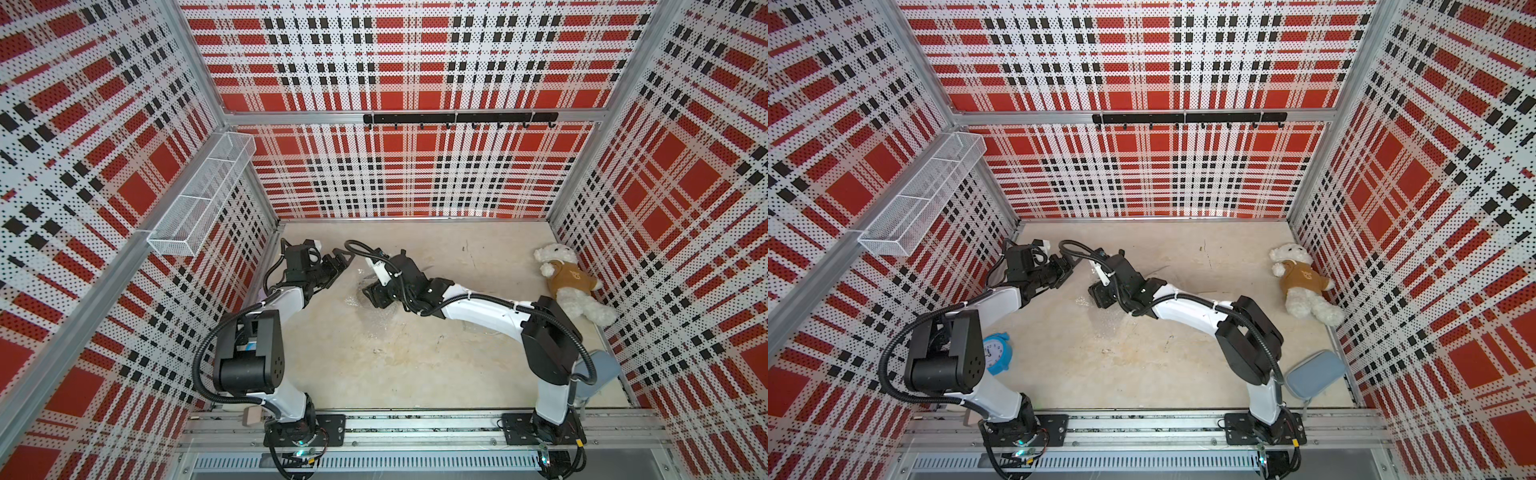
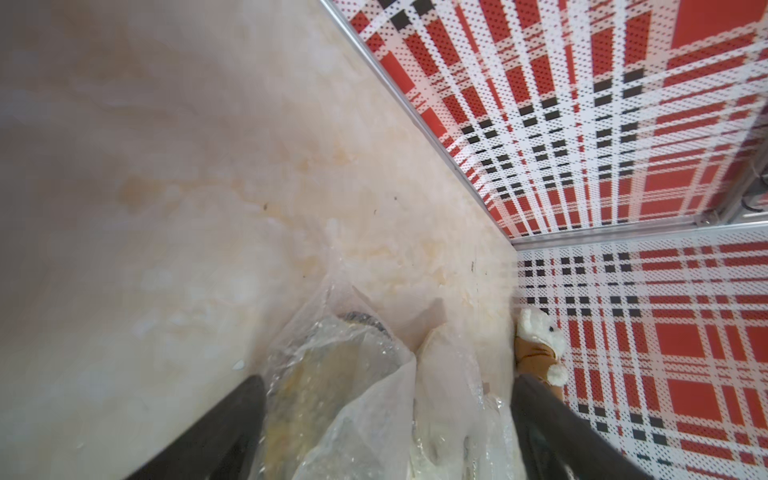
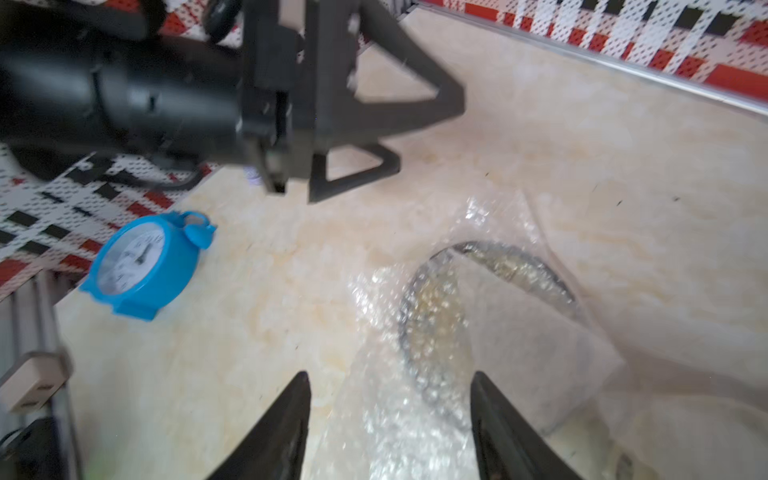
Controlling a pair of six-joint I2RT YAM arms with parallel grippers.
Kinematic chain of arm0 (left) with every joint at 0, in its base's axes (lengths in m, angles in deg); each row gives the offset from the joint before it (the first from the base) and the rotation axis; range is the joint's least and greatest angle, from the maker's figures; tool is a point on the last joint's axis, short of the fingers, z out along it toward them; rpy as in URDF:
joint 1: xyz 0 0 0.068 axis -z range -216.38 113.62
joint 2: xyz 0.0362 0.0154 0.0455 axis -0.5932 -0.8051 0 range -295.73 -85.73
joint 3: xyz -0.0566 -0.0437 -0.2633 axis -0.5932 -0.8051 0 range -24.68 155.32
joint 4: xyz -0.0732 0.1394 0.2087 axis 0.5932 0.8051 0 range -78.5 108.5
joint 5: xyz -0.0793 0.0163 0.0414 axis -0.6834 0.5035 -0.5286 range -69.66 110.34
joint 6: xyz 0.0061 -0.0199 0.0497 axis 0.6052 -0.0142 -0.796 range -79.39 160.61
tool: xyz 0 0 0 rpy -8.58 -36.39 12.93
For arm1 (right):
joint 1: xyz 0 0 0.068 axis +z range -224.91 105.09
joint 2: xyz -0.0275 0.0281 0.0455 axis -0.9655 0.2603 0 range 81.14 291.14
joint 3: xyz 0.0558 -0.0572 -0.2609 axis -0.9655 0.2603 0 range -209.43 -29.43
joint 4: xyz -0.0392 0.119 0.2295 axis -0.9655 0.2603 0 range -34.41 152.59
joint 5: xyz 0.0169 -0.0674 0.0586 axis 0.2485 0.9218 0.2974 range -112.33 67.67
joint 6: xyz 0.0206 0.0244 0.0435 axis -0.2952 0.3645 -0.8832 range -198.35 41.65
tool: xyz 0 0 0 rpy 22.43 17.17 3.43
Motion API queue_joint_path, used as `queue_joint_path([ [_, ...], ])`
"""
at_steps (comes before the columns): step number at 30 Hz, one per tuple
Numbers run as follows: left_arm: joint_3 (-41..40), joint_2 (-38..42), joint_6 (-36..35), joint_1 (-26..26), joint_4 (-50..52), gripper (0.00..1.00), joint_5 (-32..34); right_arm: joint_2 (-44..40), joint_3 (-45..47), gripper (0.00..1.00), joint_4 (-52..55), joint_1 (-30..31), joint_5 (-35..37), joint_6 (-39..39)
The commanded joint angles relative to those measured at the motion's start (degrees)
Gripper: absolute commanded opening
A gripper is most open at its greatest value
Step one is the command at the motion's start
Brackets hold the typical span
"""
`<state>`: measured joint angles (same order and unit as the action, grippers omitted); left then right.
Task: Unpack dinner plates from bubble wrap
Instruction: Unwrap the bubble wrap at the center of the board.
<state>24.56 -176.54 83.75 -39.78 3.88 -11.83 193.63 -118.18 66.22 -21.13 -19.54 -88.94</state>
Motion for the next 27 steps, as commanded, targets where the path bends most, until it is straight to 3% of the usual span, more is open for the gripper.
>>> queue_joint_path([
  [1, -2.06, 3.38, -0.71, -0.39, 6.86, 0.92, 6.7, 7.19, -6.62, 0.7, 11.91, 1.74, 6.75, 4.21],
  [4, -3.82, 5.04, 0.02, -1.24, 8.07, 0.92, 8.1, 10.58, -10.3, 0.77, 13.19, 3.47, 10.43, 5.0],
  [8, -4.63, 6.73, -0.6, -2.35, 10.17, 0.92, 9.51, 13.56, -13.7, 0.78, 14.88, 4.81, 11.29, 5.1],
  [27, -6.52, 8.79, 0.9, -8.92, 9.34, 0.93, 8.01, 20.93, -19.13, 0.72, 12.7, 6.64, 14.0, 4.64],
])
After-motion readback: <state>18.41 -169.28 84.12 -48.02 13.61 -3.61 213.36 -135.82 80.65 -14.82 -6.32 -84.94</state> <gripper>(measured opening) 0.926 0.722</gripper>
